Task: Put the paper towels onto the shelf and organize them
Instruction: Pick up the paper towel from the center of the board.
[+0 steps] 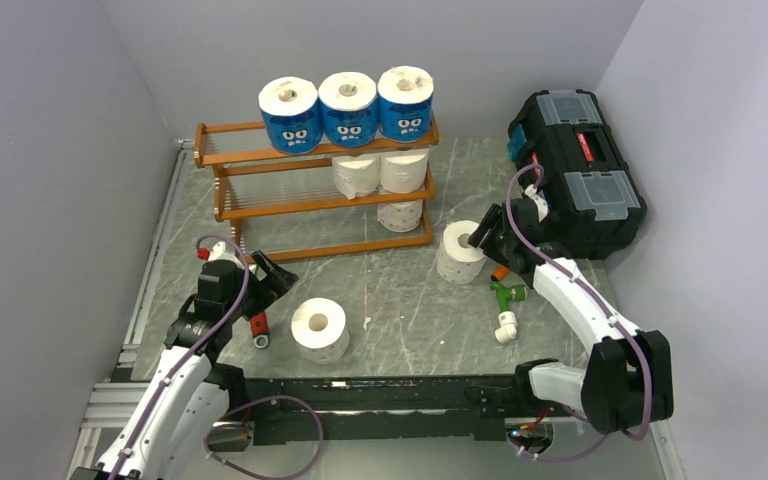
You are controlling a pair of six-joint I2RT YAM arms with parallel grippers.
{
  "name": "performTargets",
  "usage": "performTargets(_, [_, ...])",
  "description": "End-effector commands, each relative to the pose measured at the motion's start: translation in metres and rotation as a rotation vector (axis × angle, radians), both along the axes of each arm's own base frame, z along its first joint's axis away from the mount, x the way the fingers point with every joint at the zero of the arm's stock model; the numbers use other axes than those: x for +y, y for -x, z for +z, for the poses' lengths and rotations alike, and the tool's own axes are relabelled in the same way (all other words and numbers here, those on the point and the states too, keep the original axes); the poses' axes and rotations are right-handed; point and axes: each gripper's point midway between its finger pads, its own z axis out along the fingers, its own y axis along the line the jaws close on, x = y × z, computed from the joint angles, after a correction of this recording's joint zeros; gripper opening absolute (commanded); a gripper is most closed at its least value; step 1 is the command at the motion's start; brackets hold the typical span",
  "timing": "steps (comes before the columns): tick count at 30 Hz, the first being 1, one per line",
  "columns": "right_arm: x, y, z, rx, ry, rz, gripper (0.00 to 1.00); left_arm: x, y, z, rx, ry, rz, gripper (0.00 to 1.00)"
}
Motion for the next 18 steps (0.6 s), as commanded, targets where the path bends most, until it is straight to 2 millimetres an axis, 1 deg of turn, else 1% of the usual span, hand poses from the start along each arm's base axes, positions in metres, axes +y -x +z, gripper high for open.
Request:
performTargets(1, [0.0048,-0.0084,0.0131,-0.047,-0.010,0.023,0.66,-0.0038,-0.0032,0.0052,-0.028,0.012,-0.015,0.98])
performTargets(11, [0.0085,-0.0037,0.0051,-0.023,-0.007,0.043,0.61,-0.0048,-0.0031,0.0029,-0.020,0.016,-0.018,0.98])
performTargets(18, [0.0090,-0.0019,0.0042,-0.019,-0.003,0.048,0.54,-0.0060,-0.0032,0.0020,-0.017,0.021,-0.022,0.98])
